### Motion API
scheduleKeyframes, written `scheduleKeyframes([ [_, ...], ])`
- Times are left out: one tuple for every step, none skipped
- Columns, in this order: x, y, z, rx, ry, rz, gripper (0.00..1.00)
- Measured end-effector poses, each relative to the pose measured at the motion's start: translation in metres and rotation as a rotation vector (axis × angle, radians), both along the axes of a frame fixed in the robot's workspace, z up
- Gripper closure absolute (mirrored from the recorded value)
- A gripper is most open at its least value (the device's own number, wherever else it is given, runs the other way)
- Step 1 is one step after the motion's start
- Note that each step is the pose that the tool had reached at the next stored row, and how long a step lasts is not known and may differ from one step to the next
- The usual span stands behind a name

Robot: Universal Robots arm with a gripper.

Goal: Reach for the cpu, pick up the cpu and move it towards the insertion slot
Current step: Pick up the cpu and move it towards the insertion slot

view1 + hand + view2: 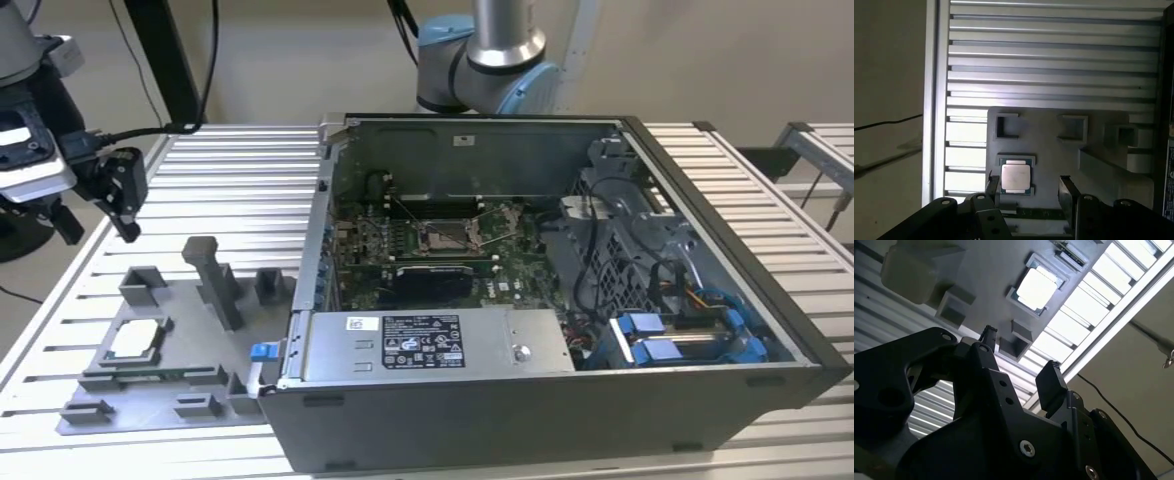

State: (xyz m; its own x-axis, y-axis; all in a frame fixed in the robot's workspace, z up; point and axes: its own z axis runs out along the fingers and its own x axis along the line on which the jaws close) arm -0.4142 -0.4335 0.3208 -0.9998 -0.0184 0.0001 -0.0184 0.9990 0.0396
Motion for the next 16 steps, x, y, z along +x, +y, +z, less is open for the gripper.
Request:
scheduleKeyframes([
  [0.0000,-0.0002,-0.0005,0.0000,0.0001,0.000,0.00],
  [0.0000,-0.0004,-0.0009,-0.0001,0.0001,0.000,0.00],
  [0.0001,-0.0004,-0.0015,0.0001,-0.0001,0.000,0.00],
  [0.0001,-0.0005,-0.0019,0.0000,0.0000,-0.001,0.00],
  [0.0000,-0.0006,-0.0022,0.0000,0.0000,-0.001,0.00],
  [0.0000,-0.0008,-0.0027,0.0000,0.0000,-0.001,0.00],
  [0.0000,-0.0009,-0.0031,0.0000,0.0000,-0.001,0.00],
  [0.0000,-0.0010,-0.0035,0.0001,0.0000,-0.001,0.00],
  [0.0000,-0.0012,-0.0039,0.0000,0.0000,-0.001,0.00],
  [0.0001,-0.0015,-0.0044,0.0000,0.0000,-0.001,0.00],
  [0.0001,-0.0019,-0.0050,0.0000,0.0000,-0.001,0.00],
  [0.0001,-0.0024,-0.0056,0.0001,-0.0001,-0.001,0.00],
  [0.0001,-0.0027,-0.0062,0.0001,-0.0001,-0.001,0.00],
  [0.0001,-0.0030,-0.0068,0.0000,0.0000,-0.001,0.00],
  [0.0001,-0.0035,-0.0075,0.0000,0.0001,-0.001,0.00],
  [0.0001,-0.0041,-0.0083,0.0000,0.0000,-0.001,0.00],
])
